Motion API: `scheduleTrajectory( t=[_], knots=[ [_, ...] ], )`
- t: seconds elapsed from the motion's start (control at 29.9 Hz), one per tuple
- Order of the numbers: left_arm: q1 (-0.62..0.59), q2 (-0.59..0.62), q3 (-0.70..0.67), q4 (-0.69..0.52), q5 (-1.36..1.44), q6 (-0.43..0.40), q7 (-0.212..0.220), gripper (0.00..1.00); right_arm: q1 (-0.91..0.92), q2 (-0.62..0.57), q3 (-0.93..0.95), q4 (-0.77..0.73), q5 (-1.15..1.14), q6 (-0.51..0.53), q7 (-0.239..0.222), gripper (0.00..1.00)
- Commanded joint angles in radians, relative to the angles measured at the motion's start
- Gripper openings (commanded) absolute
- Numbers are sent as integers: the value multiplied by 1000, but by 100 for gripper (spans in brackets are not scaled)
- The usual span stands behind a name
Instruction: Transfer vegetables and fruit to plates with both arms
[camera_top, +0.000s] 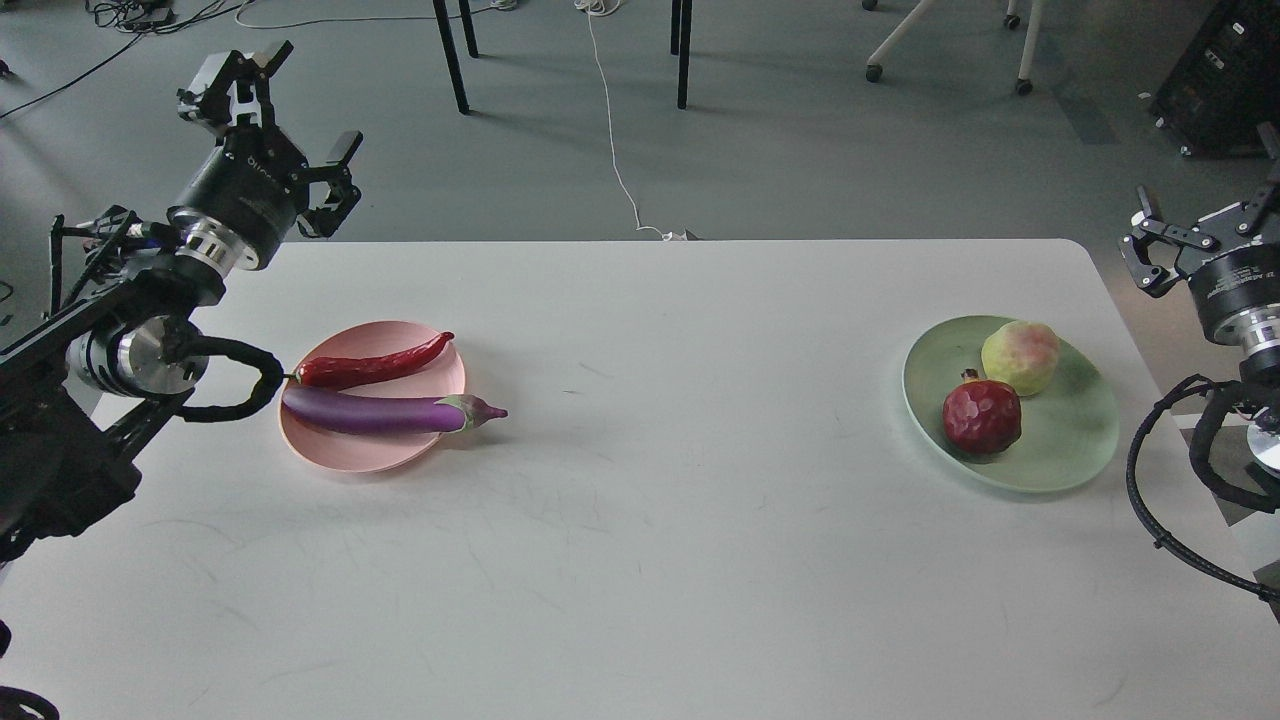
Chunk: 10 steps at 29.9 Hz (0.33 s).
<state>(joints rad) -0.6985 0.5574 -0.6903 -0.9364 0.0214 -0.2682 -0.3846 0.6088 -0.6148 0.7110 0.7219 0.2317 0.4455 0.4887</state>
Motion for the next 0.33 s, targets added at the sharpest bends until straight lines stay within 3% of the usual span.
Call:
scheduleTrajectory(
  t=[0.0,0.3],
  knots=[
    [59,-10,-93,-1,-84,-48,18,98,3,7,2,1,0,1,0,99],
    [79,-34,-152,7,-135,-51,26,98,6,49,4,-1,1,-1,0,99]
  ],
)
